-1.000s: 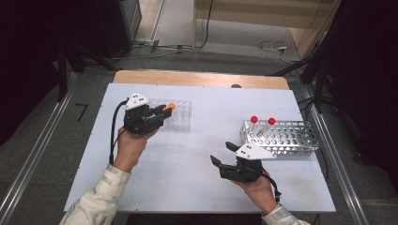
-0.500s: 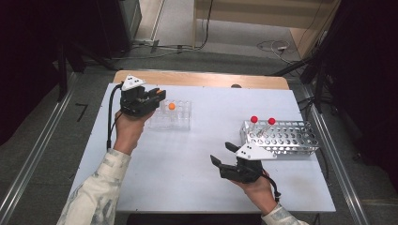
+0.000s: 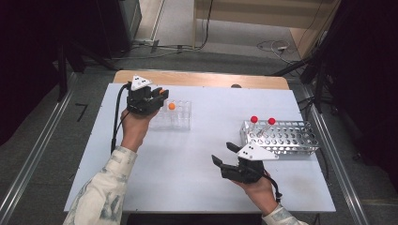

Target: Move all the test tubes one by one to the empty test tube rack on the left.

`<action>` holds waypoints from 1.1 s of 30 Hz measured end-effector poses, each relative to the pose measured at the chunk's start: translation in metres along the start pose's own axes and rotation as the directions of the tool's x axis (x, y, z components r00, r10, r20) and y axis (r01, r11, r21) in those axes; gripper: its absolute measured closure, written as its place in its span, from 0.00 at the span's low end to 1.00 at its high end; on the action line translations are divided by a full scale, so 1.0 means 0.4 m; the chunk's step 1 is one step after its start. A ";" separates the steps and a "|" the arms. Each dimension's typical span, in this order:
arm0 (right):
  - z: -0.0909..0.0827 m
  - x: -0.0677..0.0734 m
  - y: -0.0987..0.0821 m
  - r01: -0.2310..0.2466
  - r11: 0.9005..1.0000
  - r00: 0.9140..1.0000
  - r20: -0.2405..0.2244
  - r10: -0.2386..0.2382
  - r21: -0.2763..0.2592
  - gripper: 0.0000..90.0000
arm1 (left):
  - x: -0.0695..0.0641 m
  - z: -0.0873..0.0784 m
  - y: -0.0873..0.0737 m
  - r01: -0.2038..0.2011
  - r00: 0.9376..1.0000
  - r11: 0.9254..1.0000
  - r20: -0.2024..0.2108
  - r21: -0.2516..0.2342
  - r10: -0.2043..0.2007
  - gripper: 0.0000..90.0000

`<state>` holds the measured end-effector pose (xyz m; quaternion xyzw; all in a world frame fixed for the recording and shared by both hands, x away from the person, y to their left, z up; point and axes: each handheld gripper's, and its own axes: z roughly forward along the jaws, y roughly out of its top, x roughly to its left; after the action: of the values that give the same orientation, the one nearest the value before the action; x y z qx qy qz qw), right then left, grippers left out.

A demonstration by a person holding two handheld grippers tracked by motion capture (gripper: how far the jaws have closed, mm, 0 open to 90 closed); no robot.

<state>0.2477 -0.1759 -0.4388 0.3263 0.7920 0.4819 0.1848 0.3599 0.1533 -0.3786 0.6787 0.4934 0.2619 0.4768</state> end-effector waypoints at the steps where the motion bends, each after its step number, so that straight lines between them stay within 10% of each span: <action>1: 0.000 0.000 0.000 0.000 1.000 1.000 0.000 0.000 0.000 0.33 | 0.001 0.002 -0.004 0.001 1.000 1.000 -0.001 0.004 -0.001 0.78; 33: 0.005 0.005 -0.005 0.011 1.000 1.000 0.002 -0.011 0.007 0.34 | 0.004 0.027 -0.067 0.039 0.999 0.999 0.011 0.037 -0.040 0.67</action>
<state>0.2469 -0.1740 -0.4416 0.3232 0.7951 0.4779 0.1870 0.3579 0.1521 -0.4074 0.6789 0.5086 0.2392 0.4724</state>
